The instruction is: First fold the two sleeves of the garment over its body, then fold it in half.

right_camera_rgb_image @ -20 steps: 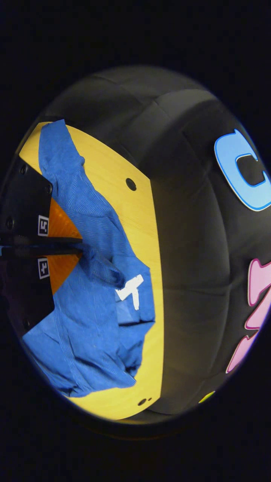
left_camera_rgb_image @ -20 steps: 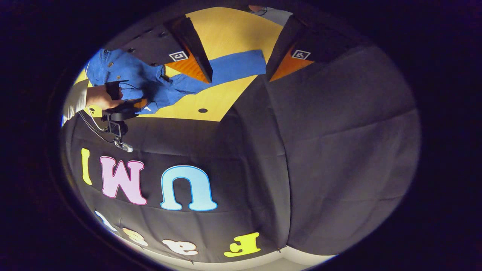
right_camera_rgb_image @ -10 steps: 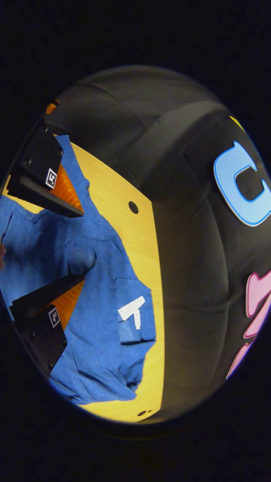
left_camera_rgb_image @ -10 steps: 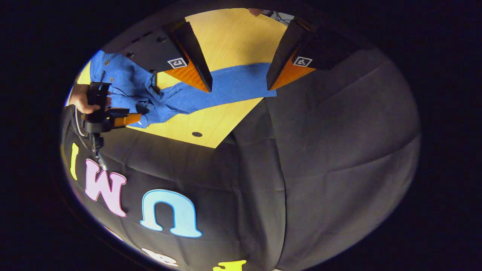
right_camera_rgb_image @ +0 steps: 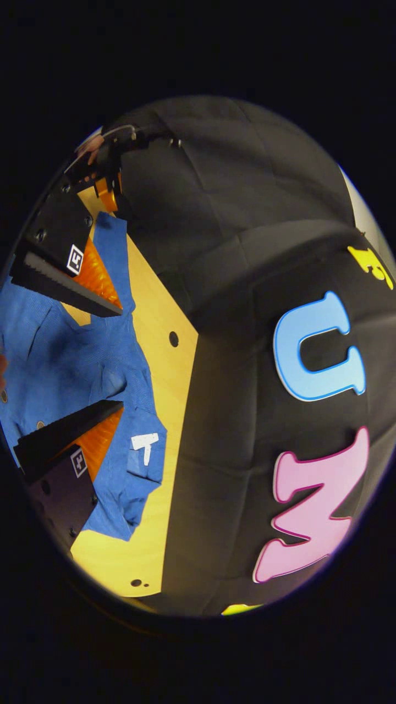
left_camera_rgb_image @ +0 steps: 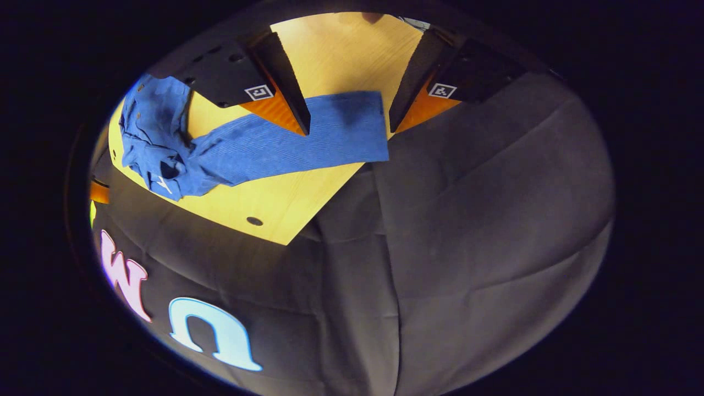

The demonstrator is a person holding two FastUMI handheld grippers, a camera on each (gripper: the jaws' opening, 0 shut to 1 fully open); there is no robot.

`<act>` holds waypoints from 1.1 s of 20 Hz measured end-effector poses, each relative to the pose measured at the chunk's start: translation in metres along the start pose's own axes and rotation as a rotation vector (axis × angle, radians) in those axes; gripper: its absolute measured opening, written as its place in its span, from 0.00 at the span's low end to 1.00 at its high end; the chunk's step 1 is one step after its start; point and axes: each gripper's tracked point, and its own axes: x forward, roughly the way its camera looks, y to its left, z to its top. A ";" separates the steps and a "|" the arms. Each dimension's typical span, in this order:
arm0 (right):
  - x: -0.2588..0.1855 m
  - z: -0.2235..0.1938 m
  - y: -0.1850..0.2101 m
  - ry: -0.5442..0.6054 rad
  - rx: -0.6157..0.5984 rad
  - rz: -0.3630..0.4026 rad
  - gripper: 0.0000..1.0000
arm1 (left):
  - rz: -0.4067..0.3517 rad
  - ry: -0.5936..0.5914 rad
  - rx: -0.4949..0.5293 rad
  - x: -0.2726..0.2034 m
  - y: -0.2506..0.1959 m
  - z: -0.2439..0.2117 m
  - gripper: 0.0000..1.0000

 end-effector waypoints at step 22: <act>-0.099 0.016 -0.030 -0.040 0.025 -0.077 0.96 | -0.181 0.228 -0.051 0.036 -0.021 -0.002 0.02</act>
